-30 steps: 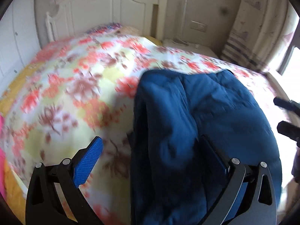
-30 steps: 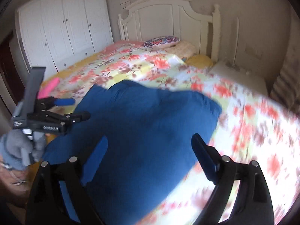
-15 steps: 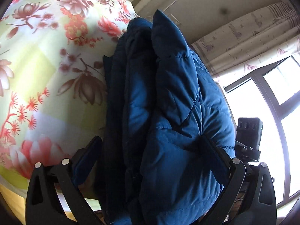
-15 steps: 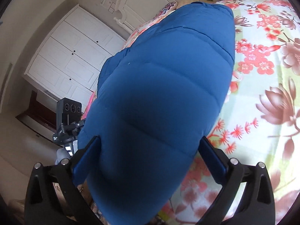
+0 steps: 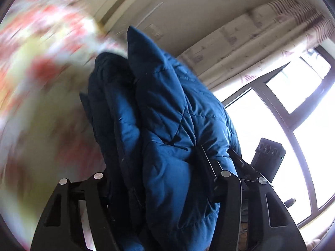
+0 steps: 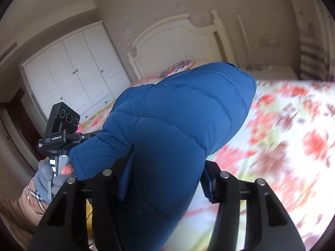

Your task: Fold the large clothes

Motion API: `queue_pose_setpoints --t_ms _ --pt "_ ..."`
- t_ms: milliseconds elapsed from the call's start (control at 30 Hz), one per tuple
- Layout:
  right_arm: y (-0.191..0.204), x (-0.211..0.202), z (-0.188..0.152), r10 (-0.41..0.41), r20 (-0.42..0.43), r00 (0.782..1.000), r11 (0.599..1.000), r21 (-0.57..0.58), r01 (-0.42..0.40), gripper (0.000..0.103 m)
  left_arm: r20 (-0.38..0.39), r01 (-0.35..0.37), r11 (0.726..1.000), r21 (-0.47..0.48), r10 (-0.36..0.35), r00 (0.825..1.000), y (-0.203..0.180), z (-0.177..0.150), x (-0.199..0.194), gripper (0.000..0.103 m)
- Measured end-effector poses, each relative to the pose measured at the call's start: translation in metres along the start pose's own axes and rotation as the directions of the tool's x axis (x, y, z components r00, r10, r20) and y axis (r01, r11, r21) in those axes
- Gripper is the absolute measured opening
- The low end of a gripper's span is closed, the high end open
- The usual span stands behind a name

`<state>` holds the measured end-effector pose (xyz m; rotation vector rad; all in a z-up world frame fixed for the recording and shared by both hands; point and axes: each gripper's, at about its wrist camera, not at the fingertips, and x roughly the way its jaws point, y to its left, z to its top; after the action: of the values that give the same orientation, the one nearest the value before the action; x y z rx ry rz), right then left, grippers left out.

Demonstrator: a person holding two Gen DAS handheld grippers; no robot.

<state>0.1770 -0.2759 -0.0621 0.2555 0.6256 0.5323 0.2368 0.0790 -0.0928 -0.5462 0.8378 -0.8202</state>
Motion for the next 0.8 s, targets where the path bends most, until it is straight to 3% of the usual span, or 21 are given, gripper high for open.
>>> queue_pose_setpoints --t_ms 100,167,233,267,300,333,400,467,567,633,700,767,800 --pt "-0.044 -0.002 0.031 -0.055 0.016 0.998 0.998 0.027 0.055 0.053 0.006 -0.002 0.999 0.040 0.001 1.000 -0.014 0.051 0.058 0.050" --pt "-0.083 0.007 0.047 -0.093 -0.005 0.996 0.994 0.053 0.093 0.053 -0.006 -0.014 0.999 0.030 0.014 1.000 -0.009 0.068 0.098 0.050" --pt "-0.130 0.027 0.050 -0.130 -0.073 0.989 0.982 0.128 0.138 0.058 -0.039 -0.066 0.998 0.000 0.066 0.997 0.006 0.075 0.140 0.050" --pt "-0.144 0.038 0.046 -0.171 -0.131 0.977 0.971 0.145 0.189 0.069 -0.068 -0.093 0.995 -0.038 0.090 0.994 0.018 0.073 0.159 0.055" --pt "-0.153 0.044 0.045 -0.180 -0.137 0.974 0.965 0.165 0.202 0.078 -0.044 -0.086 0.994 -0.072 0.083 0.996 0.028 0.069 0.168 0.070" --pt "-0.156 0.040 0.042 -0.181 -0.103 0.978 0.965 0.173 0.197 0.084 -0.020 -0.098 0.992 -0.083 0.097 0.995 0.032 0.066 0.169 0.077" --pt "-0.147 0.033 0.037 -0.202 -0.092 0.975 0.962 0.165 0.215 0.087 -0.004 -0.130 0.988 -0.082 0.130 0.991 0.029 0.060 0.161 0.079" --pt "-0.130 0.017 0.035 -0.285 -0.094 0.954 0.946 0.129 0.296 0.087 0.008 -0.210 0.977 -0.022 0.210 0.978 0.015 0.056 0.149 0.082" --pt "-0.095 -0.023 0.032 -0.431 -0.031 0.902 0.899 0.075 0.432 0.087 0.109 -0.355 0.930 0.099 0.345 0.932 -0.025 0.049 0.111 0.088" --pt "-0.070 -0.049 0.028 -0.474 0.031 0.880 0.880 0.047 0.473 0.089 0.238 -0.453 0.874 0.178 0.408 0.881 -0.064 0.039 0.075 0.091" --pt "-0.031 -0.079 0.025 -0.543 0.113 0.832 0.839 0.021 0.544 0.098 0.336 -0.543 0.811 0.220 0.459 0.822 -0.099 0.029 0.046 0.092" --pt "0.007 -0.105 0.022 -0.582 0.207 0.786 0.803 -0.003 0.596 0.100 0.448 -0.653 0.722 0.228 0.517 0.729 -0.140 0.015 0.019 0.092" --pt "0.023 -0.115 0.021 -0.585 0.243 0.774 0.796 -0.013 0.606 0.100 0.501 -0.703 0.678 0.216 0.541 0.676 -0.159 0.007 0.008 0.092"
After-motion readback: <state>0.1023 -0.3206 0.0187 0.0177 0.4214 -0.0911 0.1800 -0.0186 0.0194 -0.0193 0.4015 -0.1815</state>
